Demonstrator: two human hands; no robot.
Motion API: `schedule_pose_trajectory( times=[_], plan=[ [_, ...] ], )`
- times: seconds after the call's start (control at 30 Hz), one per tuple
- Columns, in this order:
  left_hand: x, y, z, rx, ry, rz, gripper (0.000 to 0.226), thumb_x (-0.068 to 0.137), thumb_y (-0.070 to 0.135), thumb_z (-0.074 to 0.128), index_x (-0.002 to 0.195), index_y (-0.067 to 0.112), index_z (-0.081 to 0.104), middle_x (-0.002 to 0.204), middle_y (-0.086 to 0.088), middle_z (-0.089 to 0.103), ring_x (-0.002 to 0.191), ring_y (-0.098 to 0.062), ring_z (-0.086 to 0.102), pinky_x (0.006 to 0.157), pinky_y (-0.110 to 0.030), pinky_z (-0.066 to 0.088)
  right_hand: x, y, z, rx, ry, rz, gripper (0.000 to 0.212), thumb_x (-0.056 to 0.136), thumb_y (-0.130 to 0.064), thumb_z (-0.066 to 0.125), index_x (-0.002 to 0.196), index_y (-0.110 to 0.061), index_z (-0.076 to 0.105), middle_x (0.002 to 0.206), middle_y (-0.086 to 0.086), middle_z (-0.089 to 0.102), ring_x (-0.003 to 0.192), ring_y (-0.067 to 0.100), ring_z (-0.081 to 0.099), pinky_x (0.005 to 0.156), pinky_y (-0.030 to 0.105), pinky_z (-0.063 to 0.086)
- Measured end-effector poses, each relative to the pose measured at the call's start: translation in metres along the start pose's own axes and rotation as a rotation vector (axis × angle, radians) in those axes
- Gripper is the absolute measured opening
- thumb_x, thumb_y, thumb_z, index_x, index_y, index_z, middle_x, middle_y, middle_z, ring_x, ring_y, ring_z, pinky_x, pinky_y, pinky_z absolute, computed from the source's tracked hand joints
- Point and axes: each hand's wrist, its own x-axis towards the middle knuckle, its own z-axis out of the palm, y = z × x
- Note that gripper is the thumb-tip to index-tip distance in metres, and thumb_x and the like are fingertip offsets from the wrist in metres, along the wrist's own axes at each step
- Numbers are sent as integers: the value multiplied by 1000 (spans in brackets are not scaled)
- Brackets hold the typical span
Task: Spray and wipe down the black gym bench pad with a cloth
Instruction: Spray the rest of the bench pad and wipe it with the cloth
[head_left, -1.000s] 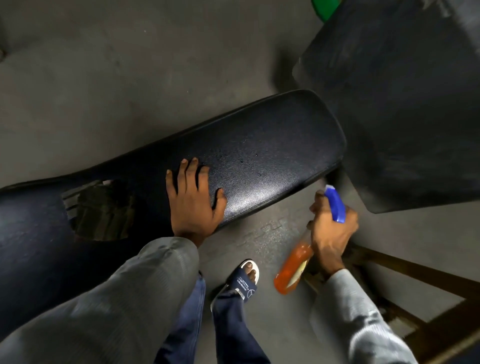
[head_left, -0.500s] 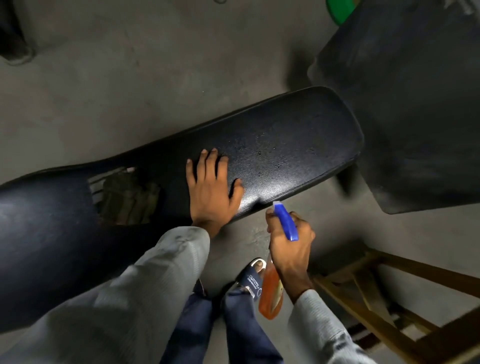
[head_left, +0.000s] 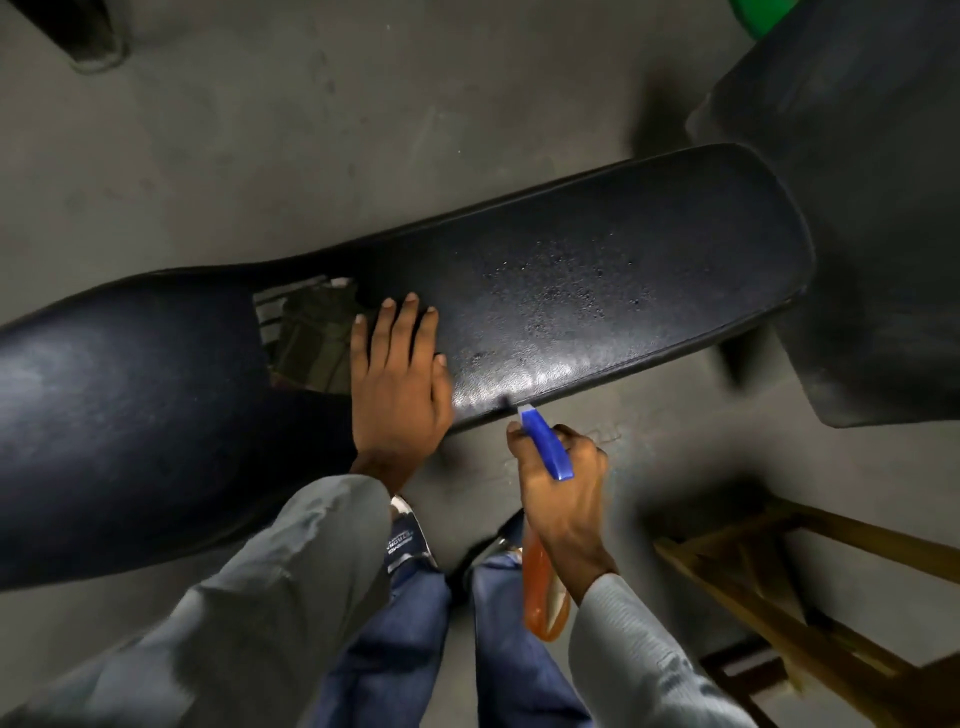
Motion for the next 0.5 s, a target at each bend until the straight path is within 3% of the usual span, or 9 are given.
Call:
schedule_pose_trajectory(
  times=[0.1, 0.2, 0.33, 0.4, 0.5],
  plan=[
    [-1, 0, -2, -15, -15, -2, 56, 105, 30, 45, 157, 11, 48, 170, -12, 40, 160, -34, 33, 133, -57, 14, -4, -5, -6, 17, 24, 21, 48, 87, -54, 70, 60, -17, 55, 54, -5, 52, 58, 25, 53, 68, 44, 53],
    [-1, -3, -2, -24, -16, 6, 56, 105, 29, 45, 157, 10, 48, 170, -12, 40, 160, -35, 33, 133, -57, 15, 3, -9, -20, 12, 96, 51, 50, 86, -49, 70, 65, -5, 62, 55, 4, 56, 57, 27, 57, 66, 37, 50],
    [-3, -3, -1, -40, -16, 14, 55, 106, 29, 43, 157, 10, 48, 170, -13, 40, 160, -35, 33, 132, -59, 16, 12, -11, -33, -17, 202, 118, 58, 80, -59, 68, 64, -4, 60, 55, 9, 58, 57, 37, 61, 69, 51, 59],
    [-2, -5, 0, -63, -12, 22, 54, 106, 29, 43, 156, 10, 49, 169, -13, 41, 159, -36, 33, 132, -59, 17, 11, -18, -31, -20, 182, 101, 58, 80, -60, 67, 66, -5, 62, 59, 11, 62, 60, 41, 64, 69, 52, 59],
    [-1, -6, -1, -148, -7, 3, 52, 103, 27, 49, 152, 9, 54, 166, -14, 45, 157, -36, 37, 131, -58, 20, 7, -37, -19, -13, 104, 15, 50, 81, -53, 70, 68, -5, 67, 61, 11, 64, 62, 37, 64, 68, 42, 57]
  ],
)
